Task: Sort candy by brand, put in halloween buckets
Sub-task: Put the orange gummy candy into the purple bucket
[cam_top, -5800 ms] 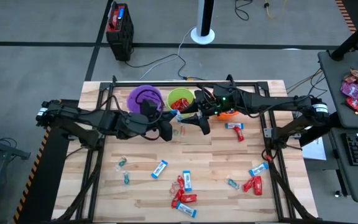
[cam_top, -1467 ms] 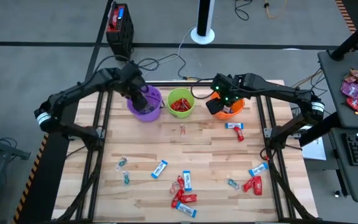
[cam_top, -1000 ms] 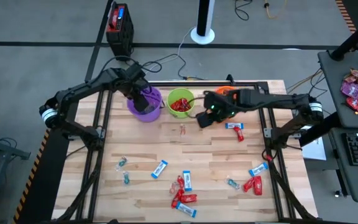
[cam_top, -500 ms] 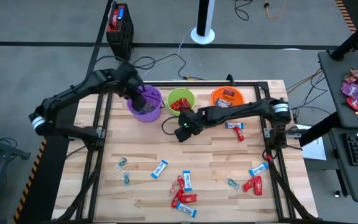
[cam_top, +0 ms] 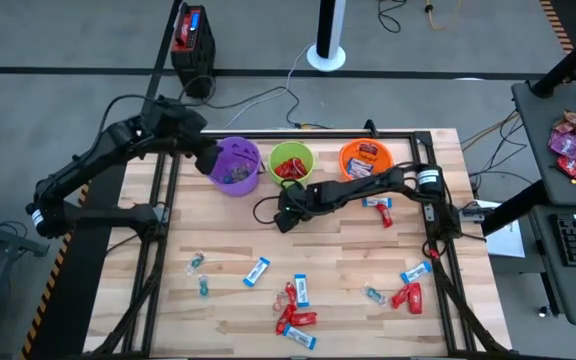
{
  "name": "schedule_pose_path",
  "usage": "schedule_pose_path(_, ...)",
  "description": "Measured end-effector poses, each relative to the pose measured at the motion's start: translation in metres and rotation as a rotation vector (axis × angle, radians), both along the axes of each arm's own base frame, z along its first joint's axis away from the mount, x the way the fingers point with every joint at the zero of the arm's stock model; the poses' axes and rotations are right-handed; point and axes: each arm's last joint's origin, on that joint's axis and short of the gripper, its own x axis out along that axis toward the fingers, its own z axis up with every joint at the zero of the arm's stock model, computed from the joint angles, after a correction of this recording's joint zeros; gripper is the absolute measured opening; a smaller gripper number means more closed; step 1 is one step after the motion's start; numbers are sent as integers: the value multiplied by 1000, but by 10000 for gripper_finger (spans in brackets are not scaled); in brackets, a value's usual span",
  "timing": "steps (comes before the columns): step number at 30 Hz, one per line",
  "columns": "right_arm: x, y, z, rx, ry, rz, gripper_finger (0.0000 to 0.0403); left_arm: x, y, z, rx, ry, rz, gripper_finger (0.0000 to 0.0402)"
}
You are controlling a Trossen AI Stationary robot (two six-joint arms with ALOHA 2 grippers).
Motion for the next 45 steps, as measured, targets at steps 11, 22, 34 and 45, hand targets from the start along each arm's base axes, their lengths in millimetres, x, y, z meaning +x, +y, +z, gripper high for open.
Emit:
schedule_pose_path(11, 1, -1, -11, -17, 44, 56, 88, -1, -1, 1, 6, 1, -1, 118)
schedule_pose_path(22, -23, 13, 78, 55, -133, 526, 11, 15, -30, -48, -159, -217, -630, 116)
schedule_pose_path(34, -57, 20, 179, 64, -607, 889, 9, 75, -70, -78, -6, -686, -621, 155)
schedule_pose_path(45, -56, 15, 193, 16, -734, 943, 9, 119, -74, -64, -59, -651, -764, 185)
